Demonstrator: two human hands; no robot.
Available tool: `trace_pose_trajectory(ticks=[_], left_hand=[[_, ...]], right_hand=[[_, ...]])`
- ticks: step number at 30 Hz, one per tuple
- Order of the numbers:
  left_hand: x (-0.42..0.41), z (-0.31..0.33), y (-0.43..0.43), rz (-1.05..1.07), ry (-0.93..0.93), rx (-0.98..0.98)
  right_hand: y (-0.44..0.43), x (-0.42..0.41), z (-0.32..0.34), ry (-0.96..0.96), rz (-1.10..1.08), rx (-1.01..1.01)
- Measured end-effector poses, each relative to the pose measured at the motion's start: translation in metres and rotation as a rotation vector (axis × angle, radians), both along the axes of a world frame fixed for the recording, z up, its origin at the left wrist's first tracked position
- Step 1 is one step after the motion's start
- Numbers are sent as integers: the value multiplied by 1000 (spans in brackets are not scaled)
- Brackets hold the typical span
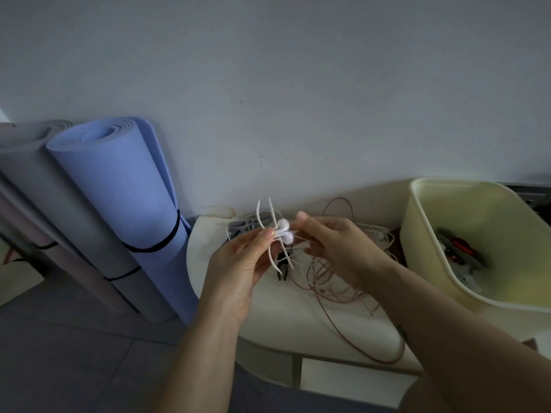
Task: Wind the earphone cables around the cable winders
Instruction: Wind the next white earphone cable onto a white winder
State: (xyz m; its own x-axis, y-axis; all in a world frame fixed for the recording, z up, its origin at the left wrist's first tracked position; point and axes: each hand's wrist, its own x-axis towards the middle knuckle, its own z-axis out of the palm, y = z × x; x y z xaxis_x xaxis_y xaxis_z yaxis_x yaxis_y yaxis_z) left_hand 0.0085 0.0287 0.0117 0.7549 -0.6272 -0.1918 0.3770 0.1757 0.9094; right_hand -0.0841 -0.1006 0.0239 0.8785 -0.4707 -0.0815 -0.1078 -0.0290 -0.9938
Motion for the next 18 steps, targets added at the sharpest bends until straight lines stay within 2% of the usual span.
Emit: trace_pose_trajectory(ticks=[2, 6, 9, 11, 15, 16, 18], left_hand=[[0, 1, -1, -13, 13, -15], [-2, 2, -1, 17, 15, -23], [-1, 1, 0, 101, 50, 4], [2, -1, 1, 132, 57, 23], [7, -4, 3, 201, 54, 64], [9, -6, 3, 227, 23, 97], [13, -13, 1, 240, -158, 241]], right_hand=[[1, 2, -5, 16, -14, -67], [20, 7, -21, 144, 43, -562], [31, 10, -27, 276, 112, -781], [31, 10, -26, 319, 149, -853], [32, 7, -16, 298, 278, -824], [32, 5, -13, 287, 306, -847], [29, 1, -7, 241, 294, -923]])
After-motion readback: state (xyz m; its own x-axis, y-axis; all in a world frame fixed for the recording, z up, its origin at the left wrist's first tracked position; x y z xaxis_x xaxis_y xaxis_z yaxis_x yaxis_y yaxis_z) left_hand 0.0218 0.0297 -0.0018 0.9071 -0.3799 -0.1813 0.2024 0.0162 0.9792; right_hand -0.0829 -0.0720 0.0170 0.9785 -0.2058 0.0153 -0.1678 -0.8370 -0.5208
